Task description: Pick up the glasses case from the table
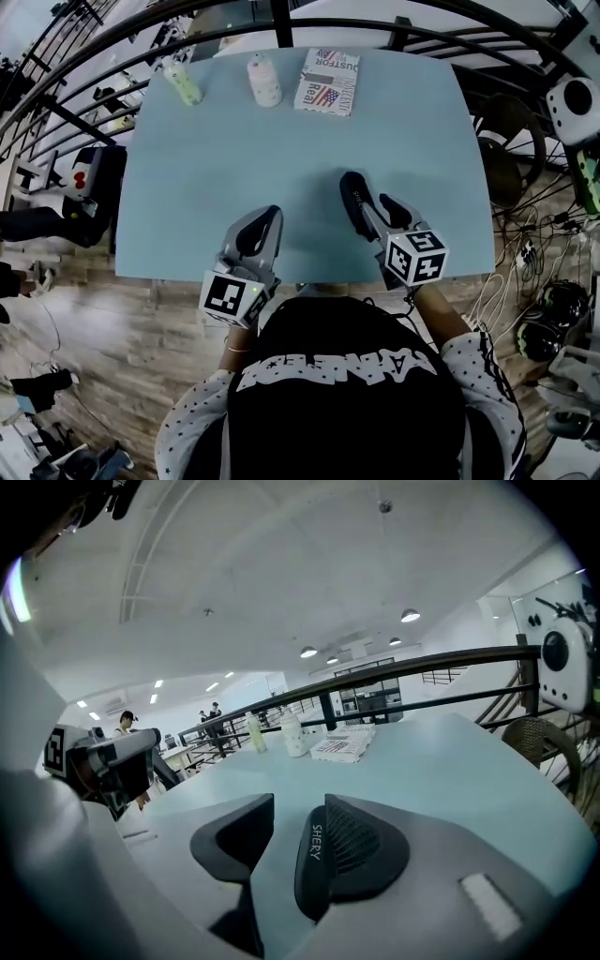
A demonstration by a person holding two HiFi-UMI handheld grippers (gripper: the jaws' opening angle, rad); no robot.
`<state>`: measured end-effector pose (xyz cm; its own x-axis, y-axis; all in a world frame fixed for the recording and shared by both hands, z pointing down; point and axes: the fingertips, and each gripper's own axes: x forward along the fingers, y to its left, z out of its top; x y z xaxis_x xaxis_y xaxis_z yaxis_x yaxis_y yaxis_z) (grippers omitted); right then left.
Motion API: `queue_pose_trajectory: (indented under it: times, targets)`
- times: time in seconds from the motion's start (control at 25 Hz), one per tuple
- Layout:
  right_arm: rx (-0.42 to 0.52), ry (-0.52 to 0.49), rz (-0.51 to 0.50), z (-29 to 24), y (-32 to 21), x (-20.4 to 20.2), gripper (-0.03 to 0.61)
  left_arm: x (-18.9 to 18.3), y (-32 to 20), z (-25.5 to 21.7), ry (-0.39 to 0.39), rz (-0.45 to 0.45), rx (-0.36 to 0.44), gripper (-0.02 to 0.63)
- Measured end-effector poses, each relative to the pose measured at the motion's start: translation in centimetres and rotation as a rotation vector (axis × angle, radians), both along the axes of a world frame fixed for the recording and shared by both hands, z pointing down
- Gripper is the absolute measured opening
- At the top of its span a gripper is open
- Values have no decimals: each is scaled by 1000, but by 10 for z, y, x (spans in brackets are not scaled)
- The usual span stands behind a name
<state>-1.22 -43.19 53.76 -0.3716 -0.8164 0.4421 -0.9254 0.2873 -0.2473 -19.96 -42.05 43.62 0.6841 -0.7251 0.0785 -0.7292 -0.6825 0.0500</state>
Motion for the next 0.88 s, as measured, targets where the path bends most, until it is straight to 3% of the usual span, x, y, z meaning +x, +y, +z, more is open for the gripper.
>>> queue_pose_trajectory:
  times: [0.52,0.88]
  targets:
    - [-158,204,35,70,-36,-20,285,-33,-47,14,19,46,-22,0]
    - [-264,311,69,109,-46,-19,322,-50,-59,23,34,60,-49,0]
